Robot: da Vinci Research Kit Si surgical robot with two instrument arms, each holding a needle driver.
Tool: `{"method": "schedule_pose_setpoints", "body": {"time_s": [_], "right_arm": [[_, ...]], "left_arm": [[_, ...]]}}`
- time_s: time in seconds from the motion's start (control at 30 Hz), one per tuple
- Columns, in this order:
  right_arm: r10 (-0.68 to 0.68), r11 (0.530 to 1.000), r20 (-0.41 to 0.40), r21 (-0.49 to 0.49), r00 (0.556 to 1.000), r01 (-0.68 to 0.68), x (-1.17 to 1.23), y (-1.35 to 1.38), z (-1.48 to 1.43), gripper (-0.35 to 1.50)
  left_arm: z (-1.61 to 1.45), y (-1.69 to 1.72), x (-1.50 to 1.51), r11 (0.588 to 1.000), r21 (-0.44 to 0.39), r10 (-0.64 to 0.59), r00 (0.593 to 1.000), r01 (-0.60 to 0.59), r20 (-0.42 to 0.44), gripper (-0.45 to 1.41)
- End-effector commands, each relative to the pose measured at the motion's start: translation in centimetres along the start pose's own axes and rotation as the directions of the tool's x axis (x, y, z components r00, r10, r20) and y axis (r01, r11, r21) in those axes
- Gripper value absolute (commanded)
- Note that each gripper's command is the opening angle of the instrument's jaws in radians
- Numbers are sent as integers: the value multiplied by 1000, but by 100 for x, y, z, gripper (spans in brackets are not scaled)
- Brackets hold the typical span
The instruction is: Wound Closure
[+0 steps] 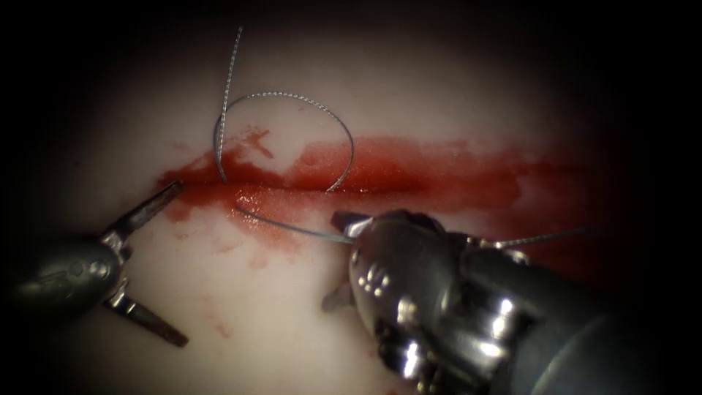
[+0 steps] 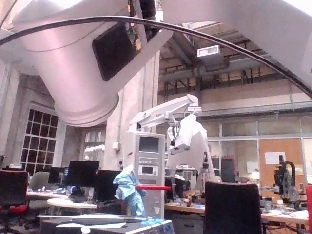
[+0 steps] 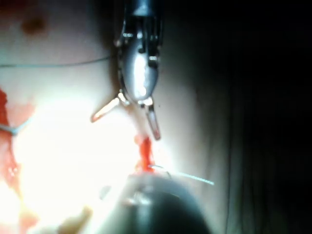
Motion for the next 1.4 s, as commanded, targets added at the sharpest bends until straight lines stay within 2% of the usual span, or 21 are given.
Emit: {"method": "schedule_pose_setpoints", "body": {"time_s": [0.03, 0.17, 0.2, 0.23, 0.33, 0.37, 0.4, 0.43, 0.47, 0.5, 0.6, 0.77, 1.0, 1.13, 1.23, 1.33, 1.37, 1.4], "right_arm": [[-6, 1000, 5, -3, 1000, 6, 18, 13, 3, 71], [-20, 1000, 19, -1, 1000, 20, 26, 17, 6, 61], [-19, 1000, 20, -1, 1000, 19, 28, 17, 6, 52], [-22, 1000, 20, -1, 1000, 22, 30, 17, 6, 36], [-25, 1000, 20, 2, 999, 25, 33, 18, 6, 27], [-29, 1000, 22, -3, 999, 29, 34, 18, 6, 14], [-28, 1000, 24, -7, 999, 28, 36, 18, 5, 9], [-33, 999, 28, -15, 999, 33, 37, 18, 4, -8], [-32, 999, 31, -23, 999, 33, 38, 18, 4, -16], [-32, 999, 40, -37, 999, 34, 38, 17, 3, -35], [-44, 996, 72, -71, 996, 50, 39, 16, 2, -35], [-56, 997, 107, -56, 993, 62, 36, 17, -3, -35], [-71, 997, 102, -29, 992, 74, 14, 18, -27, -35], [-41, 998, 108, -43, 993, 45, -14, 19, -48, -35], [-11, 999, 118, -52, 993, 18, -44, 18, -62, -35], [22, 998, 125, -61, 992, -15, -81, 18, -76, -35], [51, 996, 127, -76, 991, -41, -109, 19, -86, -35], [51, 996, 127, -76, 991, -41, -109, 19, -86, -35]], "left_arm": [[3, 10, -8, 1000, -4, 4, 1000, -4, 3, 104], [3, 9, -7, 1000, -4, 4, 1000, -4, 3, 104], [3, 9, -7, 1000, -4, 4, 1000, -4, 3, 104], [3, 9, -7, 1000, -4, 4, 1000, -4, 0, 104], [4, 9, -7, 1000, -4, 4, 1000, -4, 0, 104], [4, 9, -8, 1000, -4, 4, 1000, -4, 0, 104], [4, 9, -8, 1000, -4, 4, 1000, -4, 0, 104], [4, 9, -8, 1000, -4, 4, 1000, -4, 0, 104], [4, 9, -8, 1000, -4, 4, 1000, -4, 0, 104], [4, 9, -8, 1000, -4, 4, 1000, -4, 0, 104], [4, 8, -8, 1000, -3, 4, 1000, -4, -3, 104], [4, 8, -8, 1000, -3, 4, 1000, -4, -3, 104], [4, 8, -8, 1000, -3, 4, 1000, -4, -3, 104], [4, 7, -8, 1000, -3, 4, 1000, -4, -3, 104], [4, 7, -8, 1000, -3, 4, 1000, -4, -3, 104], [4, 7, -8, 1000, -4, 4, 1000, -4, -3, 104], [4, 7, -8, 1000, -4, 4, 1000, -4, -3, 104], [4, 7, -8, 1000, -4, 4, 1000, -4, -3, 104]]}}
